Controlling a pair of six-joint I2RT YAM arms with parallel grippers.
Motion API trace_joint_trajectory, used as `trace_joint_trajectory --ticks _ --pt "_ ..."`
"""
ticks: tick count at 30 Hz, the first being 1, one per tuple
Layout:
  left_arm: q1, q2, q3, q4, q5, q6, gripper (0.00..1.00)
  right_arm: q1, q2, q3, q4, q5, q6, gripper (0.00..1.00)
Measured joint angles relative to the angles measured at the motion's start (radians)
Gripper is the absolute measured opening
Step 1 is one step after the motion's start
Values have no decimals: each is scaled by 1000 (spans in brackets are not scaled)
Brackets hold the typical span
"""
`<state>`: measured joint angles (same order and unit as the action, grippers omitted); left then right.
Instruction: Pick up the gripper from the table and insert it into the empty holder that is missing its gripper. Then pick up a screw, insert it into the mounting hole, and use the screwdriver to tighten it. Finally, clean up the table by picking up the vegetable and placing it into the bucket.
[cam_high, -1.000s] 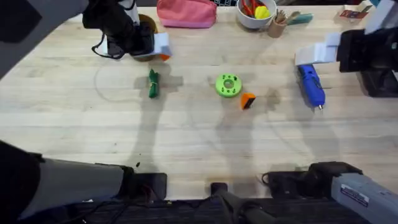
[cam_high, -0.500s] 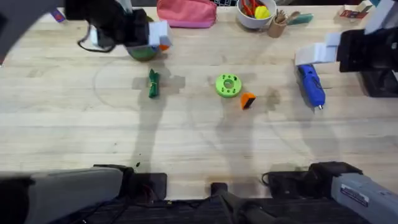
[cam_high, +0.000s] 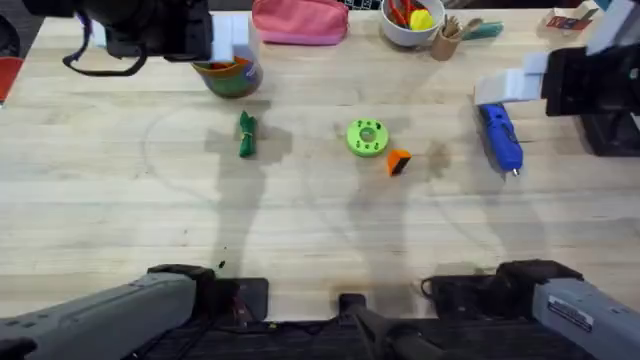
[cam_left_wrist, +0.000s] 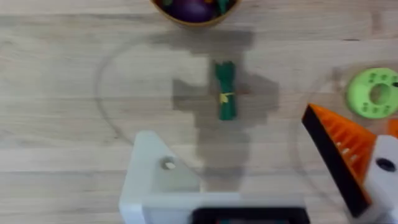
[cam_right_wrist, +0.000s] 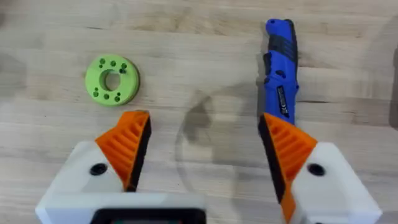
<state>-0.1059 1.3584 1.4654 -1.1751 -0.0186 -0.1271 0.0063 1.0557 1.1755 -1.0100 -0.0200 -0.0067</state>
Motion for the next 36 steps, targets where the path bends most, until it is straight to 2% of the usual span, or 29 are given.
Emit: trace_joint_trajectory --ticks 6,10,14,18,25,32,36 --pt "0 2 0 53 -75 118 985 0 0 0 0 0 0 994" --pt "0 -24 -23 165 -89 161 986 0 0 0 0 0 0 994" --pt "0 -102 -104 293 -90 179 985 0 0 0 0 0 0 994" --pt "0 -209 -242 430 -75 186 985 0 0 0 0 0 0 993" --pt "0 -453 -533 655 27 192 985 0 0 0 0 0 0 994" --pt "0 -737 -816 877 172 192 985 0 0 0 0 0 0 994" --pt "23 -863 -957 1008 261 191 985 0 0 0 0 0 0 994"
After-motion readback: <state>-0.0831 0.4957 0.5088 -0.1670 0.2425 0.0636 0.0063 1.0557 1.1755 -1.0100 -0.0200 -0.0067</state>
